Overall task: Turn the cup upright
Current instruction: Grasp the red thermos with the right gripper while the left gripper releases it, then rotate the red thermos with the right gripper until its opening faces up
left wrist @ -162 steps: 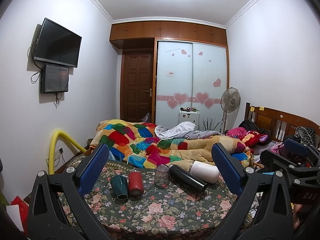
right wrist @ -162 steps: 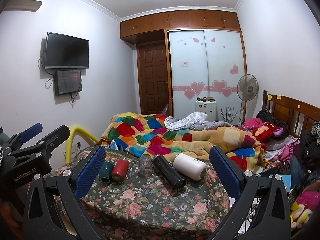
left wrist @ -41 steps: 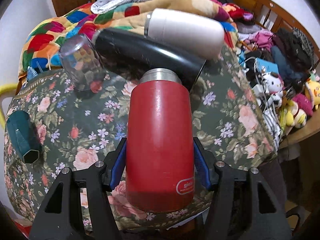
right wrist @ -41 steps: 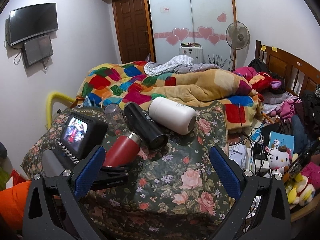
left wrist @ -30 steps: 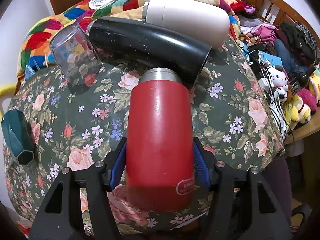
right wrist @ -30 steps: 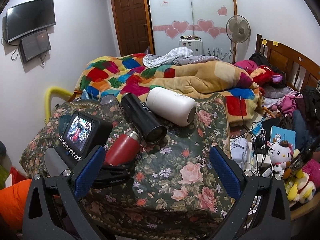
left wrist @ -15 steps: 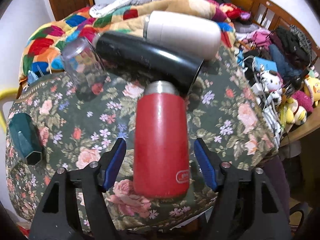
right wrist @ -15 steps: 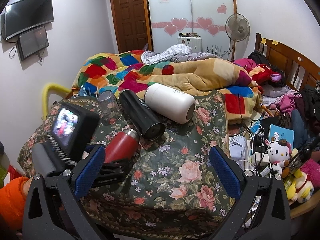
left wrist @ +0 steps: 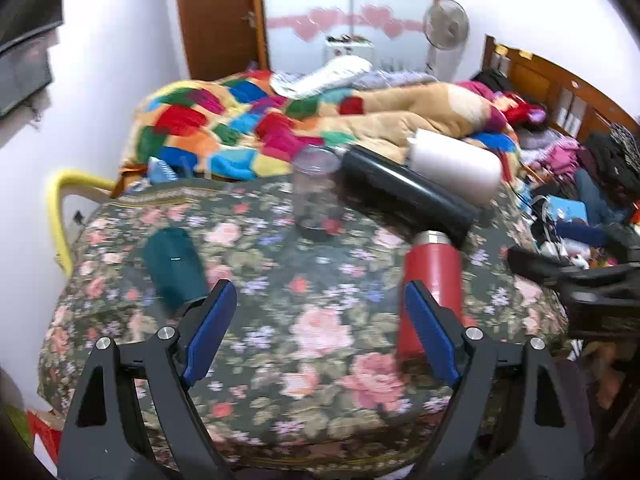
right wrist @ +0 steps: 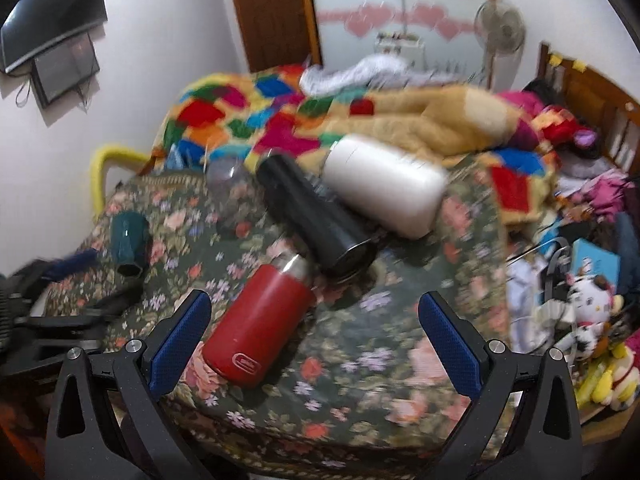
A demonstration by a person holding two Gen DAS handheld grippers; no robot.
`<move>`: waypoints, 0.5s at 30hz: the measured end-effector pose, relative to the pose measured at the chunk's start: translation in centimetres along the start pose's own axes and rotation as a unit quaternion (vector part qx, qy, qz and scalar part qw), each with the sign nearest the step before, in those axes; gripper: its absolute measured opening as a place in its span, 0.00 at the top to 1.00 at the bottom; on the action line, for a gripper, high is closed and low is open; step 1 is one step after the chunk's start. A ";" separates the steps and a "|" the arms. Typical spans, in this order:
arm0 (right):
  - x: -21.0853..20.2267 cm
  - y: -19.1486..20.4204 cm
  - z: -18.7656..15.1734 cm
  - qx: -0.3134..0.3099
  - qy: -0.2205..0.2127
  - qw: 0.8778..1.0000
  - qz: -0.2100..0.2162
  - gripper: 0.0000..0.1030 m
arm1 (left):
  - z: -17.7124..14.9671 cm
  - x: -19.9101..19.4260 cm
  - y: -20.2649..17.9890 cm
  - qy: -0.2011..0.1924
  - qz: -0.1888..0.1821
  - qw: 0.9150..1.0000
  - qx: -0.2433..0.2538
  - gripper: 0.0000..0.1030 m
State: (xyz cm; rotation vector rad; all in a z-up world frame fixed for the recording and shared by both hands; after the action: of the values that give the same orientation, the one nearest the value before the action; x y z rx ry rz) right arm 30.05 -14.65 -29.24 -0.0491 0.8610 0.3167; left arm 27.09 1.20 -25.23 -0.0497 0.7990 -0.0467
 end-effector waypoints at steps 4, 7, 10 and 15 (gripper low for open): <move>4.8 1.5 -1.6 0.021 0.079 0.995 0.052 0.20 | -0.6 -0.7 2.2 -0.010 0.012 1.000 -0.019 0.15; 7.2 2.2 -2.6 0.047 0.119 0.988 0.085 0.26 | -1.6 -0.6 3.4 -0.007 0.017 0.999 -0.034 0.15; 8.2 2.7 -2.9 0.061 0.141 0.984 0.094 0.29 | -2.7 -0.5 3.9 -0.006 0.023 0.999 -0.037 0.15; 9.0 3.4 -2.8 0.057 0.157 0.981 0.099 0.33 | -3.8 -0.1 4.1 -0.001 0.022 0.999 -0.043 0.15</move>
State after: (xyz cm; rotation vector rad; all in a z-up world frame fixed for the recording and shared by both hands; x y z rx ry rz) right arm 32.42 -9.60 -37.54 0.0961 1.1988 0.4539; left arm 24.37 5.17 -28.05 -0.1136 0.7992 0.0285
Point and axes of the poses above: each gripper's, at about its wrist camera, not at the fingertips, and x roughly the way its jaws point, y to its left, z to its top, the point moved 10 cm from there along x, roughly the way its jaws point, and after that the axes turned 8 degrees about -x, right-handed, at the moved point
